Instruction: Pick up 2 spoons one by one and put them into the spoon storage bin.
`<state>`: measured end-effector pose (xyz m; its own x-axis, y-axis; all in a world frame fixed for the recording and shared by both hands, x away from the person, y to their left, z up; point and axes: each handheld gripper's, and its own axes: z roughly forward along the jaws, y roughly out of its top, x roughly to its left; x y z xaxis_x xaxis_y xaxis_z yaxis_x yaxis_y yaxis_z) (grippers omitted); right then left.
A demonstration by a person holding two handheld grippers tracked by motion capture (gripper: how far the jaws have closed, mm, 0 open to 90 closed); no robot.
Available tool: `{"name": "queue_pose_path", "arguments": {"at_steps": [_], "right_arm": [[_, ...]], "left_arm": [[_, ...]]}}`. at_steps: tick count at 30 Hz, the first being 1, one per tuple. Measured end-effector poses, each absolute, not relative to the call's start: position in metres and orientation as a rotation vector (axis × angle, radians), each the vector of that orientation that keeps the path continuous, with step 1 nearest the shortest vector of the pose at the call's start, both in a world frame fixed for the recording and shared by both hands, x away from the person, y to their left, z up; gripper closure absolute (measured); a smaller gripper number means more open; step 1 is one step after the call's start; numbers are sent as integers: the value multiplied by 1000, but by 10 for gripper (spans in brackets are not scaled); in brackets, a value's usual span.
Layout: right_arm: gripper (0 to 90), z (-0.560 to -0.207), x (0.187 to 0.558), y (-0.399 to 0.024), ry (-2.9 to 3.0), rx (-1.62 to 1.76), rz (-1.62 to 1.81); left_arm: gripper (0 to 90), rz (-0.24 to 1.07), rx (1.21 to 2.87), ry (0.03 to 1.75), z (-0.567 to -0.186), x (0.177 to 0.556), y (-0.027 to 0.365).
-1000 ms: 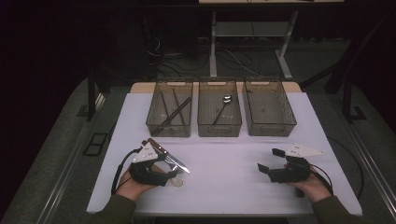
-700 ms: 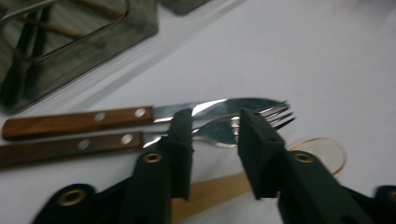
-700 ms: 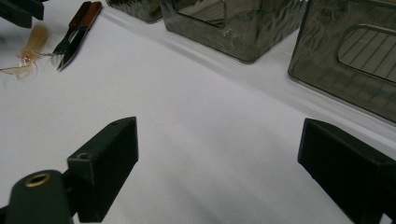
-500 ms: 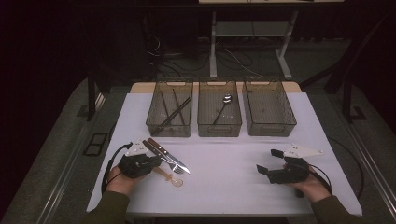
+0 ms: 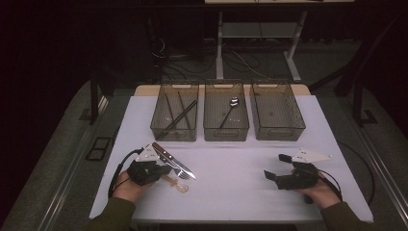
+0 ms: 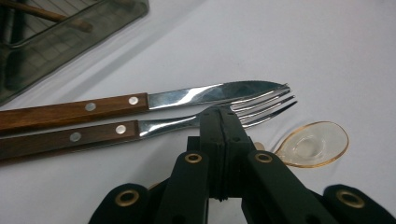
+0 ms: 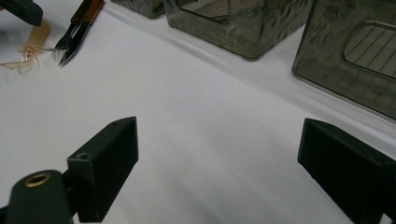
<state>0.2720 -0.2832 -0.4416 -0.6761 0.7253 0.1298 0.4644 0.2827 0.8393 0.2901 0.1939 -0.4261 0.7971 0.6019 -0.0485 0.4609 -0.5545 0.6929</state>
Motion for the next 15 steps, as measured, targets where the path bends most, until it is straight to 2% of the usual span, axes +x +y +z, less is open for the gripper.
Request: {"name": "queue_pose_path", "arguments": {"at_steps": [15], "right_arm": [[122,-442,272,-283,2281,1090,1344]], "left_arm": [[896,199,2350,763,-434,293,182]]}}
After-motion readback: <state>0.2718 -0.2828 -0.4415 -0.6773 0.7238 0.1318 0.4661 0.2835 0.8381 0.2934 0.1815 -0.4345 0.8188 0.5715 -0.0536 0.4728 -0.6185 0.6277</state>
